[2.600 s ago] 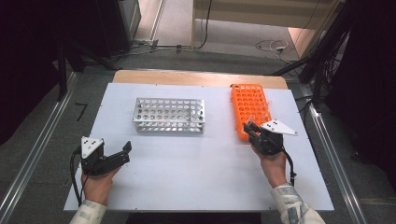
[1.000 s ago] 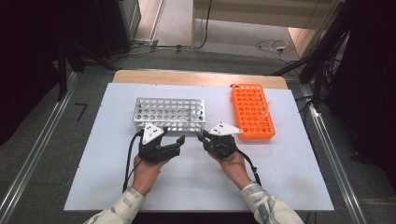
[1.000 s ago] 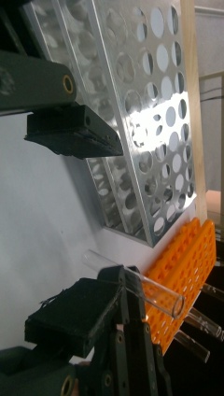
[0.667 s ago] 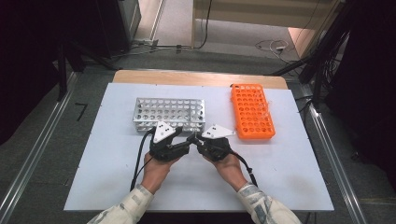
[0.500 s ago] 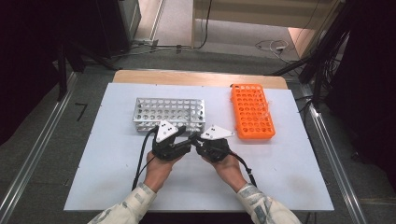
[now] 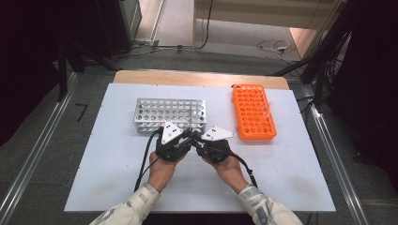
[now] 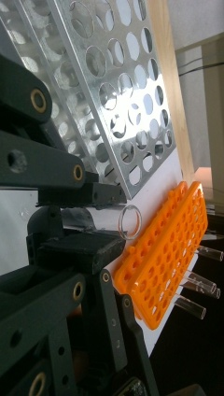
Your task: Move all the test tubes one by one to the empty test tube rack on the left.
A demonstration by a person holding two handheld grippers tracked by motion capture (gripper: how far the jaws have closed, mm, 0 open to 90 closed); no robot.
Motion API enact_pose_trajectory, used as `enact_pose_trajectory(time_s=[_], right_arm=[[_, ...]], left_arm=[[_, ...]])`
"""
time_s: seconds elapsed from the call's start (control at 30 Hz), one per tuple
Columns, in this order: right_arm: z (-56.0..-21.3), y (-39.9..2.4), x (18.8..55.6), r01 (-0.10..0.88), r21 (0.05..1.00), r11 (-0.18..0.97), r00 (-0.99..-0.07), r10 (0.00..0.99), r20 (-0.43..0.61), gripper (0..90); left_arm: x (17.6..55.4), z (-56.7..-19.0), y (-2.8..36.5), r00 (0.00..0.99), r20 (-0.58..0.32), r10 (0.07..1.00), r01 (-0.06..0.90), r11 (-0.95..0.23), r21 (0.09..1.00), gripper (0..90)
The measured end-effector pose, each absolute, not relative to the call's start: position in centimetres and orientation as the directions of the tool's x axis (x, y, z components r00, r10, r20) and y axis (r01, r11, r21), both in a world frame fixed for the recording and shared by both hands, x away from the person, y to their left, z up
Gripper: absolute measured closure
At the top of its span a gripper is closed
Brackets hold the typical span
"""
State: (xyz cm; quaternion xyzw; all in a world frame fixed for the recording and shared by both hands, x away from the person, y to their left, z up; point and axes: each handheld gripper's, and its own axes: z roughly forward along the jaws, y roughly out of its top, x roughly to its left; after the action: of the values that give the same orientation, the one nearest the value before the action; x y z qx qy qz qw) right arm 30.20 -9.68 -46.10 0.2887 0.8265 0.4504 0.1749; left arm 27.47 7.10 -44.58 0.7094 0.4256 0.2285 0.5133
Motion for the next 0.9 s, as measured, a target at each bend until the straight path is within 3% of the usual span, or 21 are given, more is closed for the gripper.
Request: enact_pose_trajectory(time_s=[0.1,0.47,0.9], right_arm=[[-46.1,-9.7,30.2,0.323,0.845,0.426,-0.772,0.635,-0.025,73.2],[-45.6,-10.4,30.2,0.337,0.837,0.432,-0.797,0.604,0.009,33.3],[-45.0,-12.8,30.7,0.355,0.835,0.419,-0.772,0.635,0.009,28.2]], left_arm=[[27.5,-44.6,7.1,0.533,-0.117,0.838,0.371,-0.108,0.922,75.5],[27.9,-43.3,9.9,0.467,-0.139,0.873,0.364,-0.047,0.930,75.6],[28.7,-40.9,16.1,0.325,-0.154,0.933,0.338,0.037,0.941,75.6]])
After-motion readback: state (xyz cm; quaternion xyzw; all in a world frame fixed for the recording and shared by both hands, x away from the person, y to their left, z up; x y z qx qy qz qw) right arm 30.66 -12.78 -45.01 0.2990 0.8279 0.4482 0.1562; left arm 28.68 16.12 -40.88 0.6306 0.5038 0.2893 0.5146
